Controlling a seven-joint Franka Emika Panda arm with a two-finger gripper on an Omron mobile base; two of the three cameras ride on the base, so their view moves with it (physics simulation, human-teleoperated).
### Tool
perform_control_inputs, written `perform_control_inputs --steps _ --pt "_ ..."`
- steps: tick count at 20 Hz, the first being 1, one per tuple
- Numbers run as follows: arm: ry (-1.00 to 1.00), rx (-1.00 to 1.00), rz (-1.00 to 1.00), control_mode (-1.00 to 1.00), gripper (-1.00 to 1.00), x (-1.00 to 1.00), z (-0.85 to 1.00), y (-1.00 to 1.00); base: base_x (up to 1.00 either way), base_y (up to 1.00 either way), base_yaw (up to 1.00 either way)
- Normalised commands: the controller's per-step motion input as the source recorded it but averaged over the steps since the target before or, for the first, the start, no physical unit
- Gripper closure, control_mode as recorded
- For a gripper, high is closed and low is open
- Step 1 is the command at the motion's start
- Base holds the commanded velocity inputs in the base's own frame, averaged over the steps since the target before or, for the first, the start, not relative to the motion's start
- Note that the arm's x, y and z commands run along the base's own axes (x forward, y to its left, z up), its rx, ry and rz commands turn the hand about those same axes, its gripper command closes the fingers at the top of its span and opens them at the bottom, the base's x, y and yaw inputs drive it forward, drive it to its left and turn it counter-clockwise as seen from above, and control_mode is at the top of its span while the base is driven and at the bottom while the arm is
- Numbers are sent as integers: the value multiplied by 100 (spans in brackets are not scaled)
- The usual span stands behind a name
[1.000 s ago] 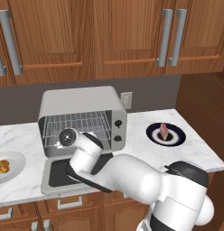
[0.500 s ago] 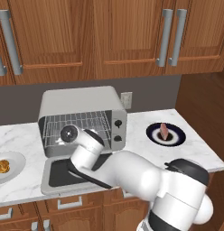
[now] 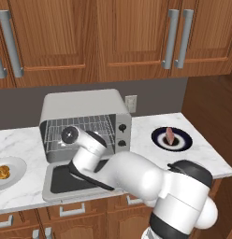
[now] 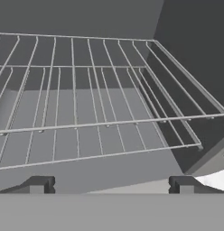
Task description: Open the toaster oven door. Place the bread on the top rack in the toaster oven and place the steak on the bottom rack.
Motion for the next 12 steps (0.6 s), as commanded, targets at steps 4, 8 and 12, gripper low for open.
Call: perform_control_inputs --steps 4,8,12 --pt "0 1 -4 -100 -100 0 -6 0 0 0 0" --pt "-5 0 -1 -100 -100 0 -12 0 0 0 0" --pt "-3 0 0 -100 -100 -1 -11 0 0 0 0"
